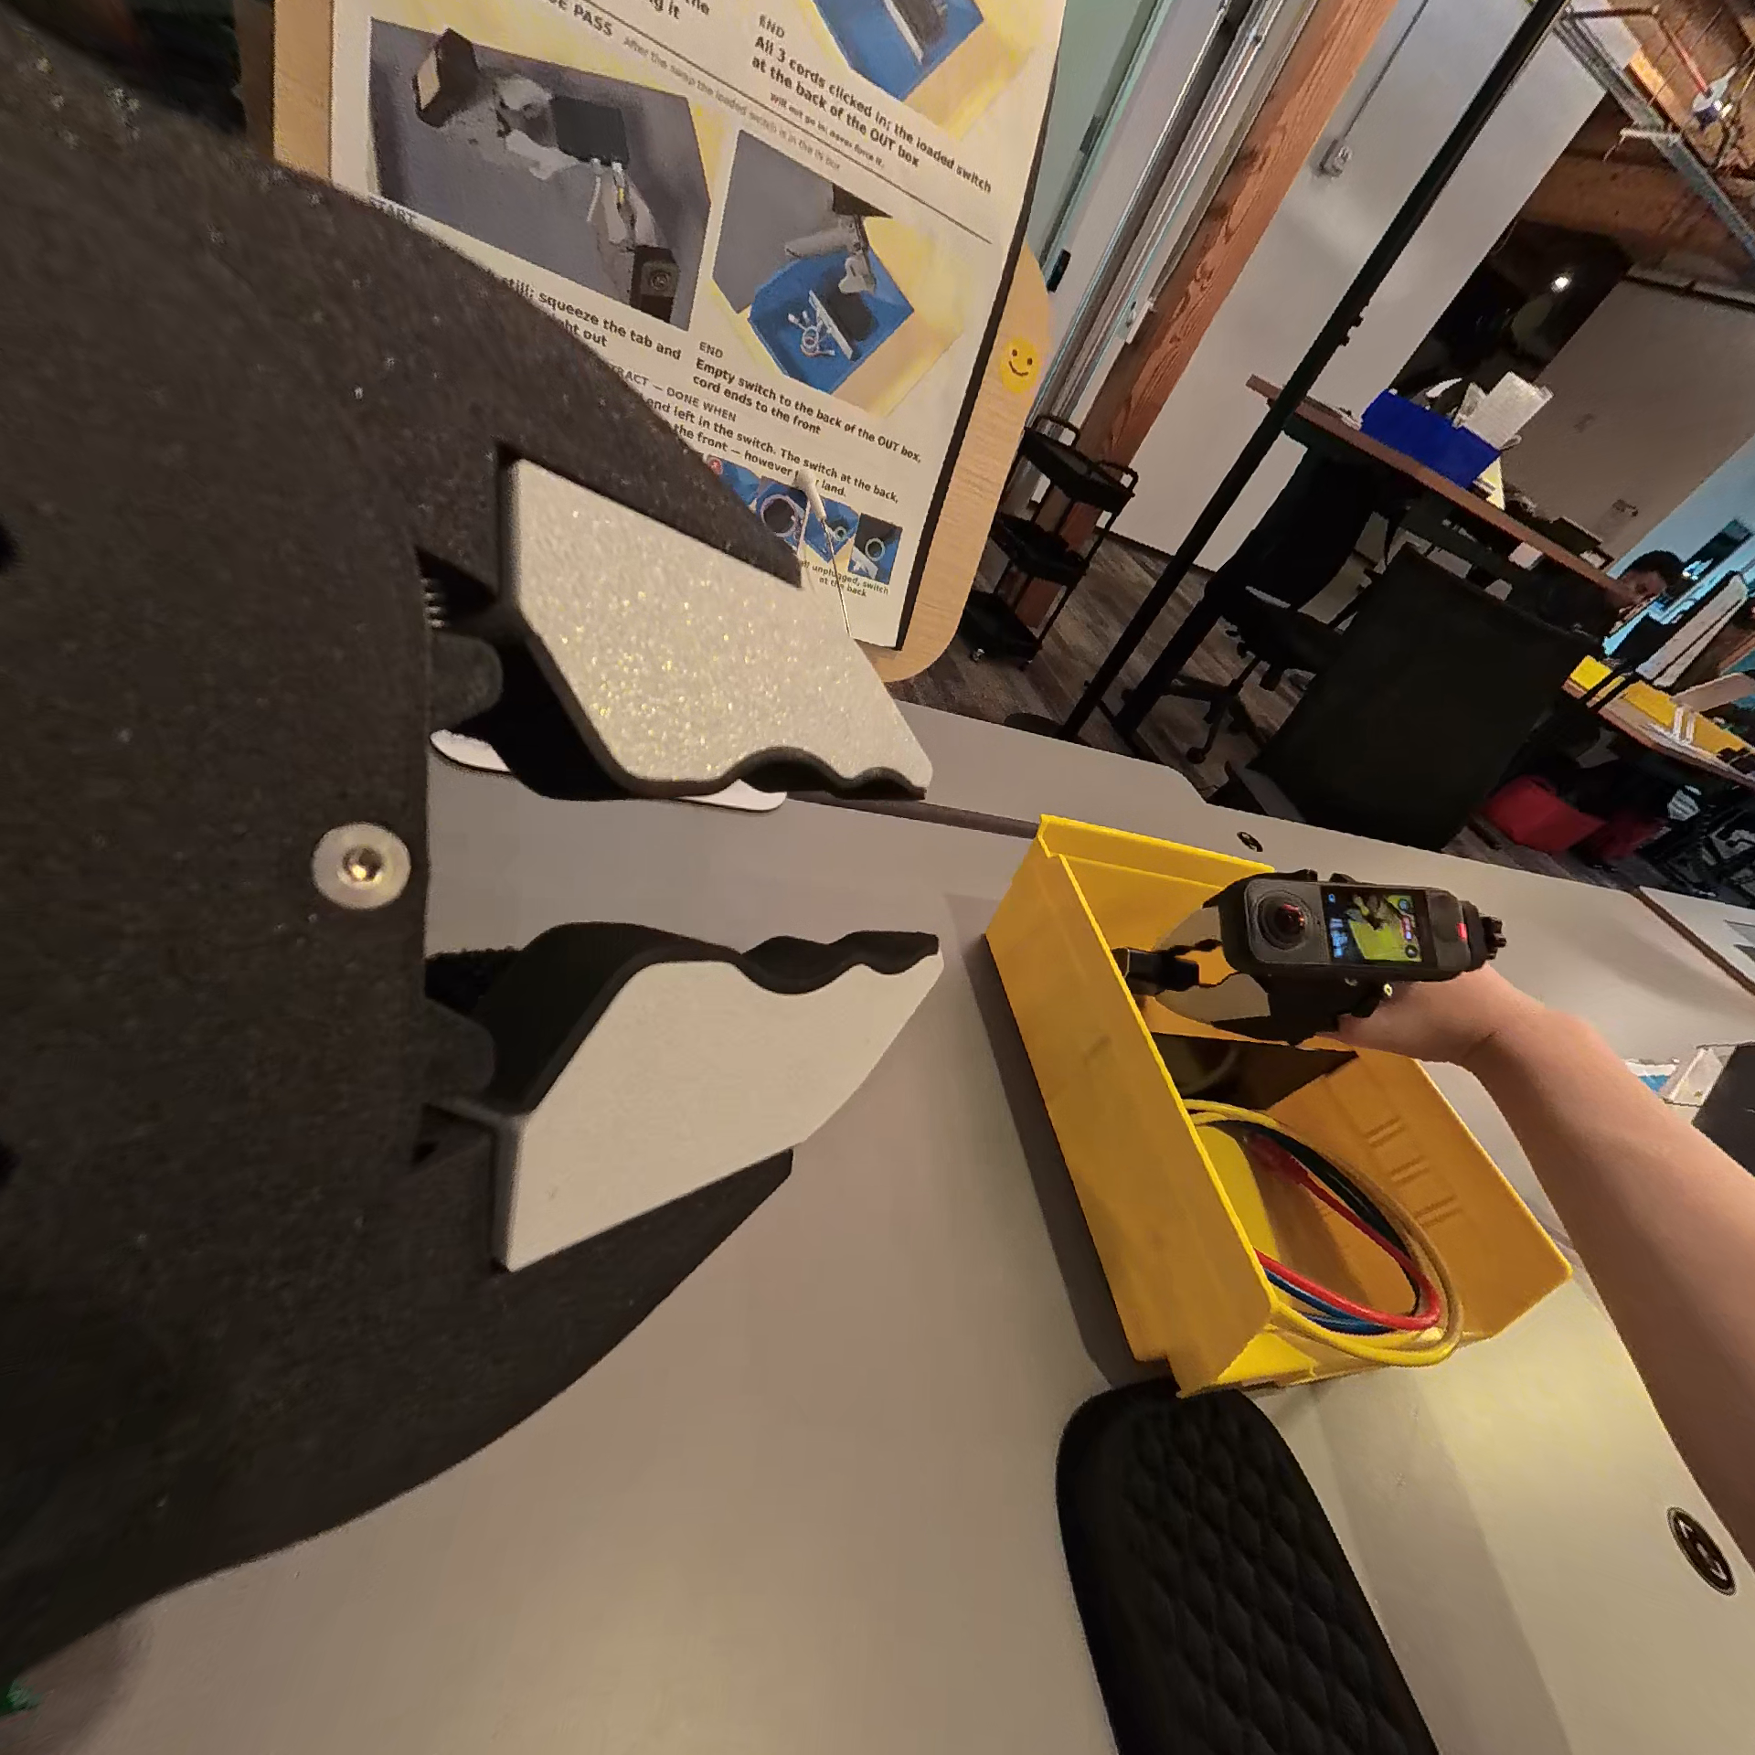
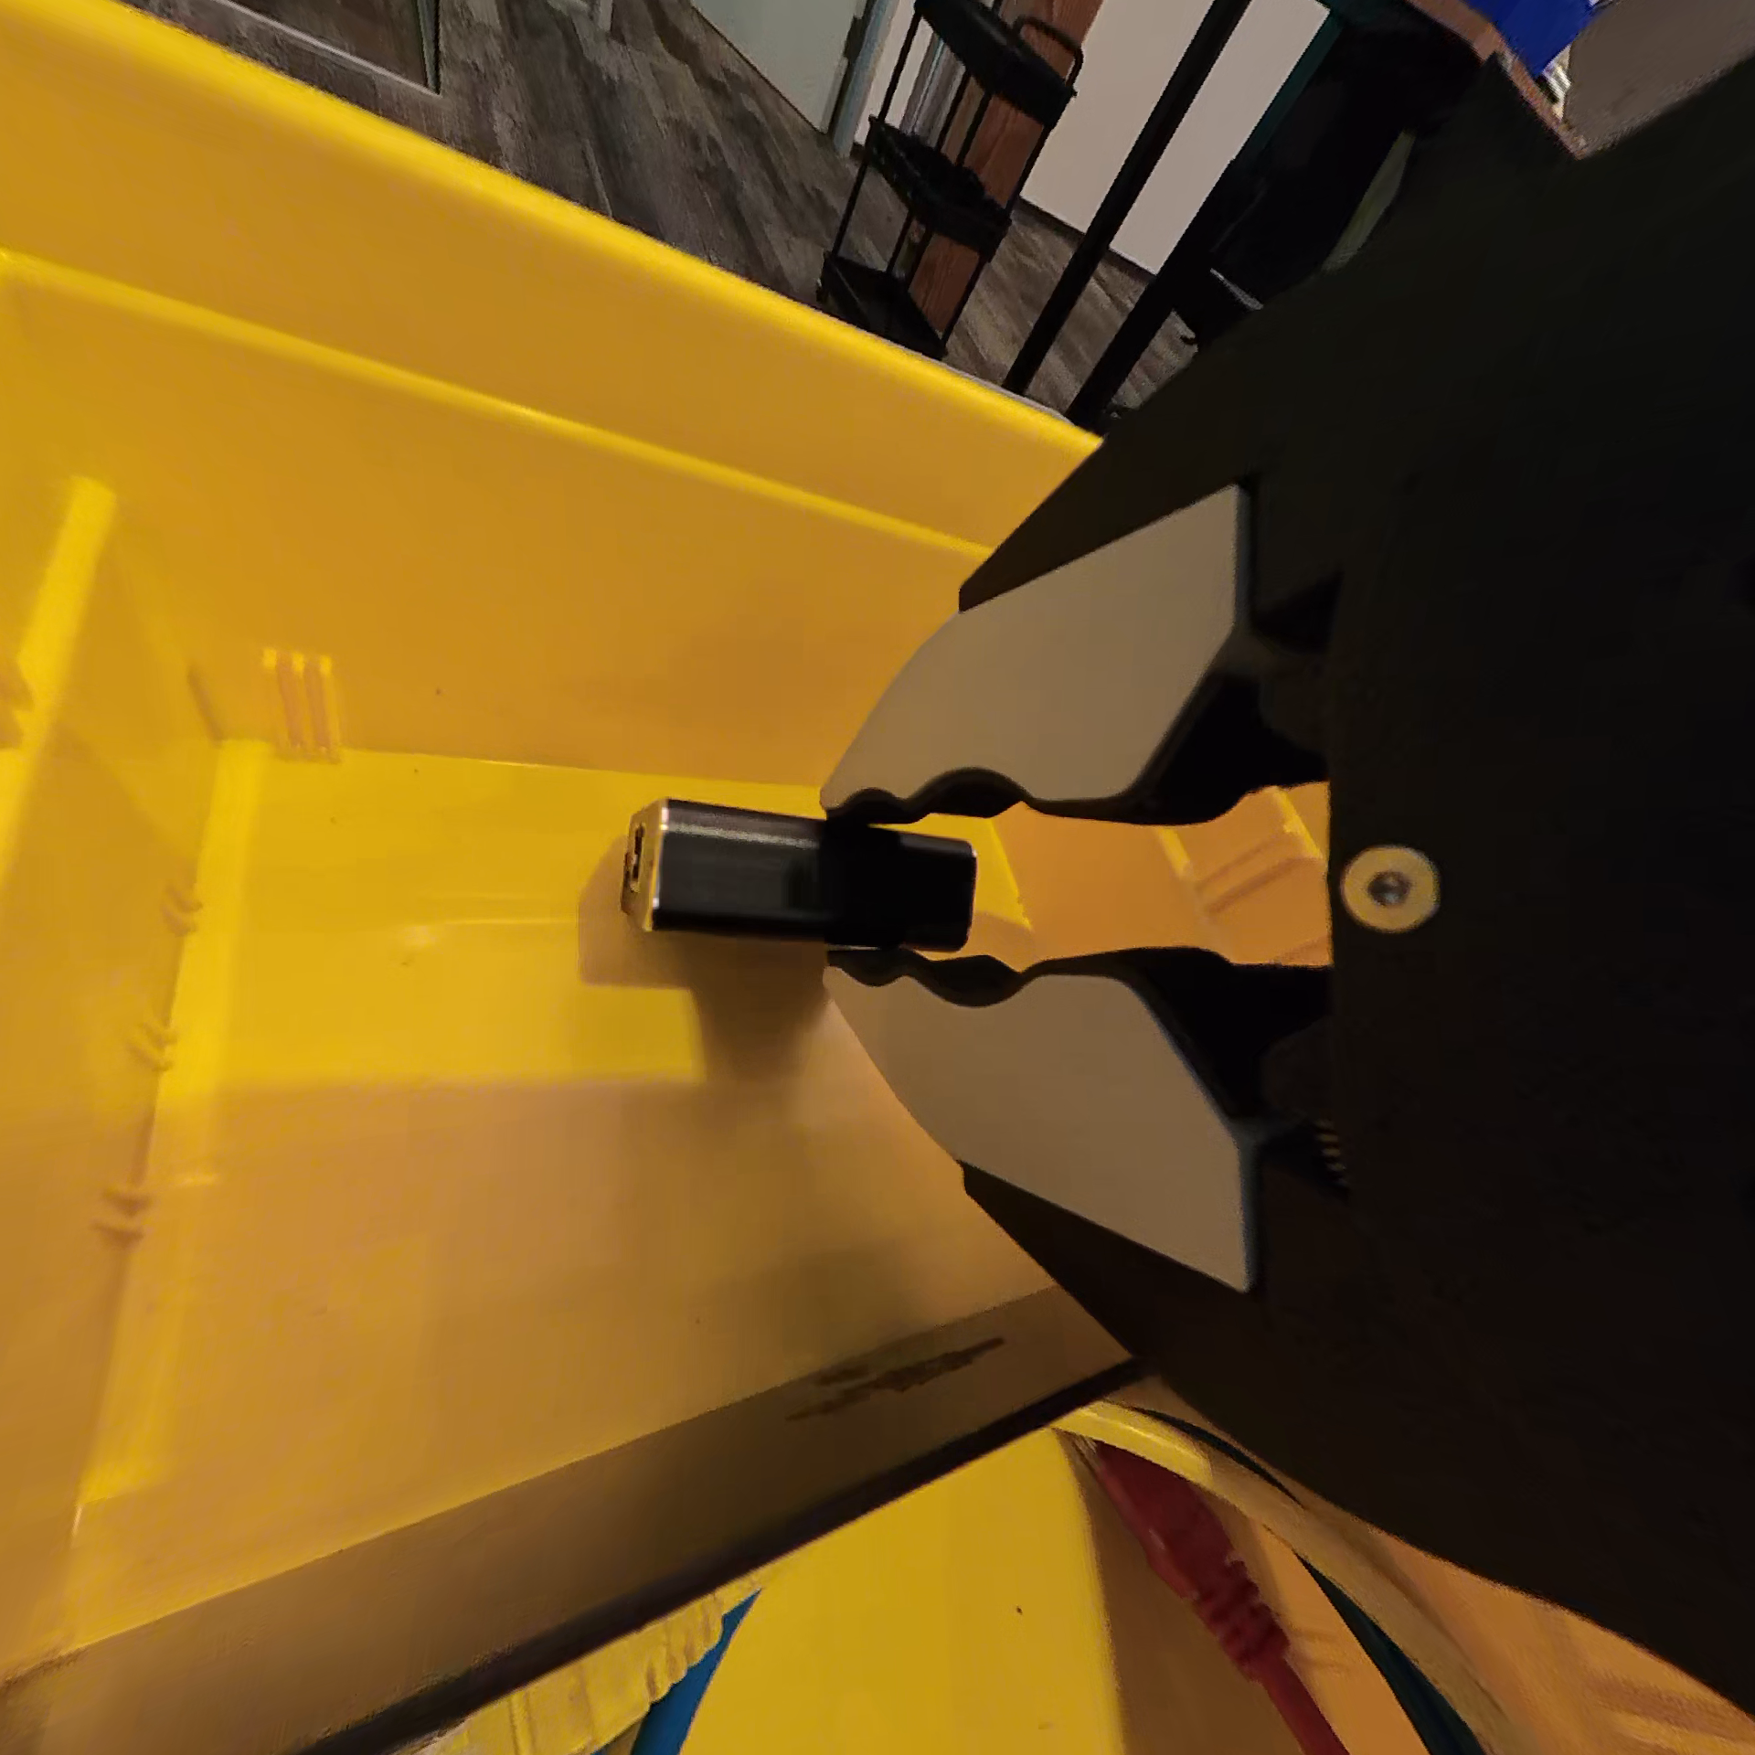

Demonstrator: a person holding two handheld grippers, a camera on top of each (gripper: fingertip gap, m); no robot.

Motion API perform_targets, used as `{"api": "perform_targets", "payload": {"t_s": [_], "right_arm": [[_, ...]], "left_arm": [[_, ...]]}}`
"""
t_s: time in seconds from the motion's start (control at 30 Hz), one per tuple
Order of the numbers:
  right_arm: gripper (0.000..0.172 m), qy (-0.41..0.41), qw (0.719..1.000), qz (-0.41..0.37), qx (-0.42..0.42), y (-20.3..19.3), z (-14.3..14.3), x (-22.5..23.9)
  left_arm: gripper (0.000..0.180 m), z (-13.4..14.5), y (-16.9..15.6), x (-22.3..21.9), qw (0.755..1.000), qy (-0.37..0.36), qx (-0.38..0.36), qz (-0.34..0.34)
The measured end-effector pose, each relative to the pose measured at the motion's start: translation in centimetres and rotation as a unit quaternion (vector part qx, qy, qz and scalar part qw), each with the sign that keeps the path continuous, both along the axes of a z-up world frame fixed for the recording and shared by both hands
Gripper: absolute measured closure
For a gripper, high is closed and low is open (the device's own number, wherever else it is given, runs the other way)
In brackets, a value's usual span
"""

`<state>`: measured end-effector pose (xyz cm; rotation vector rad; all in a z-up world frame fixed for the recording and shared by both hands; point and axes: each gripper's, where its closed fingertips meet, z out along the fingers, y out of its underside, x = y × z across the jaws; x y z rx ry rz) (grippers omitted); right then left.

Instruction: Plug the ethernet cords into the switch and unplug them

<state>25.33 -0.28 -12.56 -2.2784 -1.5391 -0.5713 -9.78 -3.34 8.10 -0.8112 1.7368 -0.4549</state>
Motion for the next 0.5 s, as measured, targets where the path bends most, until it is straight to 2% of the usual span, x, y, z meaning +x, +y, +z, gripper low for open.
{"api": "perform_targets", "payload": {"t_s": [0.37,0.5], "right_arm": [[0.146,-0.022,0.999,-0.031,-0.034,-1.4,0.6,1.1],[0.146,-0.086,0.994,-0.037,-0.063,-3.3,2.4,2.9]], "left_arm": [[0.155,-0.2,0.7,-0.1,1.0,0.007,0.0,0.013],[0.155,0.3,1.2,-0.7,1.0,0.001,0.001,0.023]]}}
